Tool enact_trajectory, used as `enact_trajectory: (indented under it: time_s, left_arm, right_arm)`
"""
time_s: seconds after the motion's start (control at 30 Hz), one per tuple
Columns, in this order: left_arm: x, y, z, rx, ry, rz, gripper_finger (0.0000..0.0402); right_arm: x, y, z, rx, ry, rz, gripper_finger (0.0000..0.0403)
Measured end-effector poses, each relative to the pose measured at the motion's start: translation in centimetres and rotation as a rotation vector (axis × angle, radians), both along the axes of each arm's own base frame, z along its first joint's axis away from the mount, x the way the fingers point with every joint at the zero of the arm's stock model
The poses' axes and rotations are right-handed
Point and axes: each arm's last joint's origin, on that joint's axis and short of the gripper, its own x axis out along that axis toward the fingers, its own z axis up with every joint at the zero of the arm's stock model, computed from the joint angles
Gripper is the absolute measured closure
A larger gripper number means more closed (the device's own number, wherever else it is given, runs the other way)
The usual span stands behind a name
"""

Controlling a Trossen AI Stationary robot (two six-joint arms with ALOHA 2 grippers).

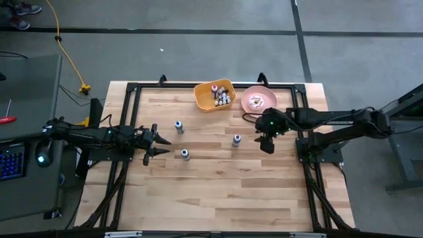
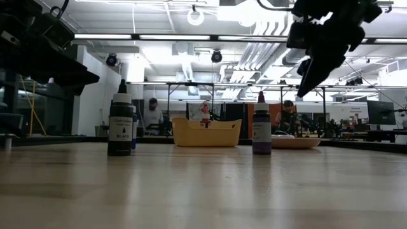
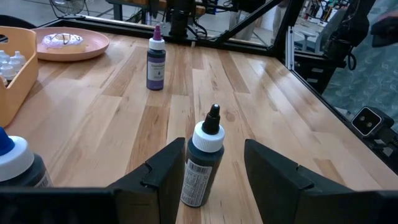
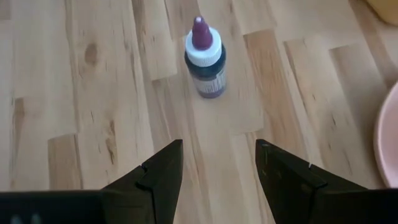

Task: Pick & Place food coloring
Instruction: Put the big violet food coloring bottle into the yellow bin

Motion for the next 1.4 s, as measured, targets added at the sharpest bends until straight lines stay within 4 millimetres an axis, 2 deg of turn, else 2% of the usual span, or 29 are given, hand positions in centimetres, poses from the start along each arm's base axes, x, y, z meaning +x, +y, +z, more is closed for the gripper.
enact_trajectory:
  time_s: [0.13,0.3,0.43,0.9,1.4]
  left_arm:
    - [0.0,0.0,0.0,0.000,0.000,0.000,0.0238]
    - [0.0,0.0,0.0,0.000,0.000,0.000,0.0238]
    - [0.0,0.0,0.0,0.000,0.000,0.000,0.0238]
    - [0.0,0.0,0.0,0.000,0.000,0.000,0.0238]
    - [0.0,0.0,0.0,0.000,0.000,0.001,0.0238]
  right_arm:
    - [1.1,-0.2,-0.7,-0.022,0.011,0.036,0.0212]
    - [3.5,-0.5,-1.3,-0.077,-0.048,0.092,0.0212]
    - [4.4,-0.7,-2.1,-0.122,-0.049,0.146,0.0212]
    - [6.3,-1.0,-3.9,-0.126,-0.061,0.183,0.0212]
    - [6.9,-1.0,-3.9,-0.081,-0.112,0.149,0.0212]
